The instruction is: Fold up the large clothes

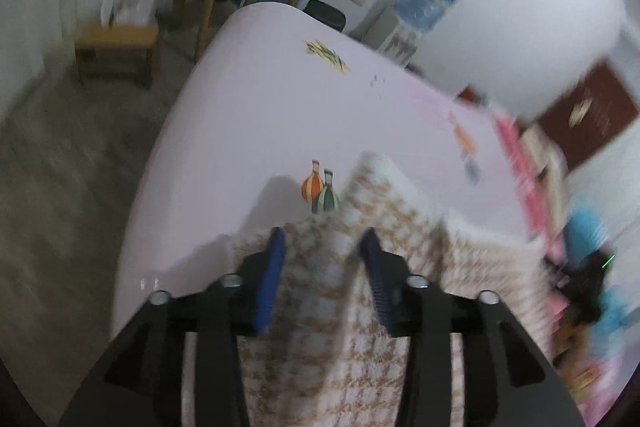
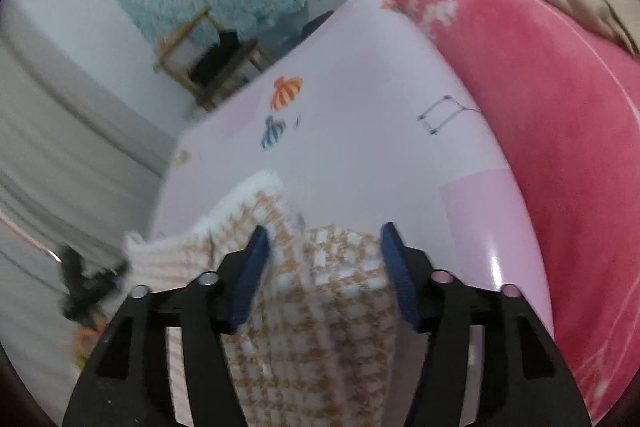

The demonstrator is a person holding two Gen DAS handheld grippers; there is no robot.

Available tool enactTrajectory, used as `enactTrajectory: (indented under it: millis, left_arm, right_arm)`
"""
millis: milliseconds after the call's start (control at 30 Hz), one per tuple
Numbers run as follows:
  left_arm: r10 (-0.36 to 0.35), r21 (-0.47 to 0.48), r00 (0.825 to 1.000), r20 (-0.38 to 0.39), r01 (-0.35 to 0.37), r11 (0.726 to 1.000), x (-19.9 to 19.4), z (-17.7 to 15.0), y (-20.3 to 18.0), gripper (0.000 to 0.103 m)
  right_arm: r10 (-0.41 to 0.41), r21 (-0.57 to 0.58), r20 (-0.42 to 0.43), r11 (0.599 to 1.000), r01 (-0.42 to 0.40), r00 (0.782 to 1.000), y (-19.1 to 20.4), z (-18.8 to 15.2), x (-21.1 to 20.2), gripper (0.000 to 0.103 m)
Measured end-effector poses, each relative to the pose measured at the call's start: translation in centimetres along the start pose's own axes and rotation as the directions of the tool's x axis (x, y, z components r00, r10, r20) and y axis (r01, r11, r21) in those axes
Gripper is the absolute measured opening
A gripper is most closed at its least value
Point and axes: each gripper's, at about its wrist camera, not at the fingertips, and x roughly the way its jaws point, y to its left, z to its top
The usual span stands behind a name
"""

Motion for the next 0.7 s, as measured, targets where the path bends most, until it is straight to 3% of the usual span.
enactTrajectory:
  millis: [33,67,167,233,333,433,567,700]
  left_arm:
    - [-0.040,-0.047,0.999,0.006,0.041,0.998,-0.2,0.3,1.0,0.047]
    - [-0.079,-0.107,0.997,0.017,0.080,0.991,-0.7,0.5,2.1,0.048]
    - [-0.041,-0.169,0.997,0.072,0.052,0.984,-2.7,0.7,3.2,0.050]
    - [-0.045,-0.165,0.994,0.104,0.062,0.984,-4.5,0.3,3.1,0.050]
    - [-0.029,-0.078,0.991,0.130,0.040,0.996,-7.6,-1.8,1.0,0.053]
    - [-0.030,0.080,0.989,0.145,0.018,0.997,-10.6,-5.0,-3.0,0.061]
    - [0.001,0.287,0.990,0.140,-0.041,0.957,-13.9,-11.6,-8.5,0.075]
    - [-0.010,0.336,0.989,0.145,-0.040,0.941,-15.9,-17.2,-11.2,0.085]
  right_arm:
    - [-0.027,0.025,0.023,0.999,0.026,0.999,-0.5,0.1,-0.7,0.076]
    - [-0.044,0.048,0.044,0.998,0.042,0.998,-1.1,0.2,-1.4,0.076]
    - [-0.046,0.156,0.074,0.987,0.034,0.996,-2.8,0.2,-3.6,0.076]
    - [-0.048,0.139,0.096,0.990,0.035,0.994,-2.1,-0.5,-5.4,0.076]
    - [-0.080,0.051,0.121,0.996,0.075,0.989,0.8,-2.2,-7.9,0.076]
    - [-0.102,-0.032,0.134,0.994,0.107,0.986,4.1,-5.6,-10.8,0.081]
    - [-0.142,-0.189,0.155,0.967,0.170,0.978,9.5,-12.0,-14.0,0.091]
    - [-0.211,-0.324,0.202,0.907,0.269,0.956,14.4,-19.3,-15.5,0.095]
